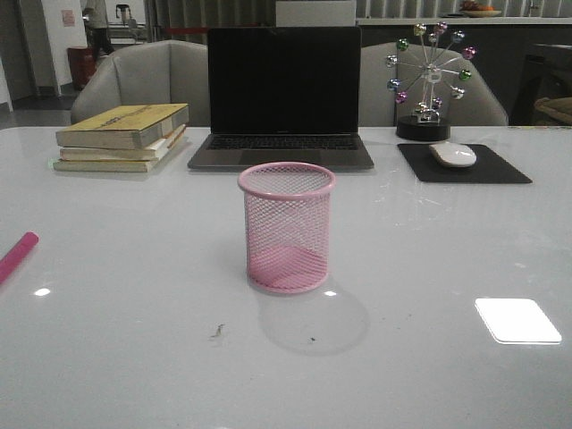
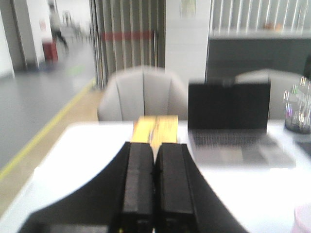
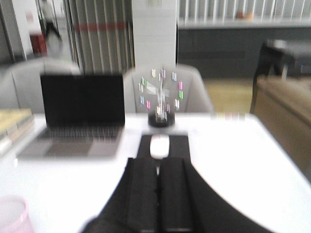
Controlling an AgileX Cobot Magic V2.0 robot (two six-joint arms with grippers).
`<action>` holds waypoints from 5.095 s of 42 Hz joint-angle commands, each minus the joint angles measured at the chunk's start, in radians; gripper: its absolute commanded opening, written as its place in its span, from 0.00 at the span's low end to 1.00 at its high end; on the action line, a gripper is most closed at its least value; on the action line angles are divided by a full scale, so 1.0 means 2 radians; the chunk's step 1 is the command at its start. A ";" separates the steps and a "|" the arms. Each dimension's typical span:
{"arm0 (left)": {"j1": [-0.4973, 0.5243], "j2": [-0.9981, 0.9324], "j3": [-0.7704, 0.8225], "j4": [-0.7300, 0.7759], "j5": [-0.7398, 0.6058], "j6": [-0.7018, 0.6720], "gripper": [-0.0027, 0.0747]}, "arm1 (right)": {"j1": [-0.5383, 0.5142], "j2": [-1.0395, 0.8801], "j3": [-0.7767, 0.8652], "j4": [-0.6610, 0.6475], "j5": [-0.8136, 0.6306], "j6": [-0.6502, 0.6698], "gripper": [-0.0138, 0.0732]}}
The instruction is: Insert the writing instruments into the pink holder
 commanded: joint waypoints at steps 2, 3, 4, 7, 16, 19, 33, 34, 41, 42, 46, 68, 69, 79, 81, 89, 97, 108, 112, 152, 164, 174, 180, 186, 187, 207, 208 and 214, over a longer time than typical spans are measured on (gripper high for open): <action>-0.003 0.043 -0.007 -0.004 0.010 0.000 0.16 | -0.002 0.044 -0.016 -0.003 0.017 -0.003 0.22; -0.003 0.050 -0.003 -0.004 0.016 0.000 0.16 | -0.002 0.050 -0.016 -0.003 0.024 -0.003 0.22; -0.003 0.058 0.000 -0.004 0.020 0.000 0.16 | -0.002 0.059 -0.016 -0.003 0.032 -0.003 0.22; -0.003 0.077 0.008 -0.004 0.032 0.000 0.16 | -0.002 0.080 -0.016 -0.003 0.049 -0.003 0.22; -0.003 0.129 0.028 -0.008 0.034 0.000 0.16 | -0.002 0.143 -0.016 -0.003 0.076 -0.003 0.22; -0.003 0.147 0.028 -0.009 0.031 0.000 0.16 | -0.002 0.164 -0.016 -0.003 0.084 -0.003 0.23; -0.049 0.176 0.028 -0.012 0.003 0.002 0.76 | -0.003 0.277 -0.016 -0.004 0.089 -0.003 0.79; -0.059 0.179 0.028 -0.012 0.003 0.002 0.79 | -0.003 0.286 -0.017 -0.004 0.088 -0.002 0.81; -0.156 0.185 0.028 -0.008 0.002 0.003 0.80 | -0.013 0.373 -0.031 -0.004 0.059 0.005 0.80; -0.164 0.185 0.028 -0.006 0.002 0.003 0.80 | -0.016 0.381 -0.036 -0.004 0.057 0.005 0.80; -0.211 0.185 0.028 0.004 0.002 0.003 0.78 | -0.033 0.440 -0.061 -0.006 0.057 0.005 0.80; -0.263 0.185 0.028 0.004 0.004 0.003 0.64 | -0.043 0.669 -0.195 -0.015 0.037 0.005 0.80; -0.263 0.185 0.028 0.004 0.004 0.003 0.63 | -0.043 0.677 -0.201 -0.015 0.036 0.005 0.80; -0.263 0.185 0.028 0.004 0.004 0.003 0.56 | -0.043 0.732 -0.246 -0.015 0.034 0.005 0.80; -0.263 0.185 0.028 0.004 0.004 0.003 0.55 | -0.043 0.738 -0.250 -0.015 0.035 0.005 0.80; -0.263 0.185 0.028 0.004 0.004 0.003 0.53 | -0.043 0.756 -0.261 -0.015 0.033 0.005 0.80; -0.263 0.185 0.028 0.004 0.004 0.003 0.53 | -0.043 0.759 -0.264 -0.015 0.031 0.005 0.80; -0.263 0.185 0.028 0.004 0.004 0.003 0.53 | -0.043 0.763 -0.264 -0.015 0.038 0.005 0.80; -0.263 0.185 0.028 0.004 0.004 0.003 0.53 | -0.043 0.770 -0.264 -0.016 0.045 0.004 0.80; -0.263 0.185 0.028 0.004 0.004 0.003 0.53 | 0.045 0.568 -0.151 -0.016 -0.176 0.004 0.33; -0.263 0.185 0.028 0.004 0.004 0.003 0.53 | 0.180 0.489 -0.098 -0.016 -0.355 0.004 0.33; -0.263 0.185 0.028 0.004 0.004 0.003 0.53 | 0.271 0.522 -0.096 -0.016 -0.518 0.004 0.33; -0.263 0.185 0.028 0.004 0.004 0.003 0.53 | 0.285 0.570 -0.096 -0.016 -0.614 0.004 0.33; -0.263 0.185 0.028 0.004 0.004 0.003 0.53 | 0.287 0.617 -0.096 -0.034 -0.663 0.005 0.33; -0.263 0.185 0.028 0.004 0.004 0.003 0.53 | 0.287 0.622 -0.096 -0.037 -0.667 0.005 0.33; -0.263 0.185 0.028 0.004 0.004 0.003 0.53 | 0.287 0.696 -0.096 -0.113 -0.647 0.005 0.38; -0.263 0.185 0.028 0.004 0.004 0.003 0.53 | 0.287 0.697 -0.096 -0.113 -0.645 0.005 0.41; -0.263 0.185 0.028 0.004 0.004 0.003 0.53 | 0.287 0.698 -0.095 -0.113 -0.624 0.005 0.59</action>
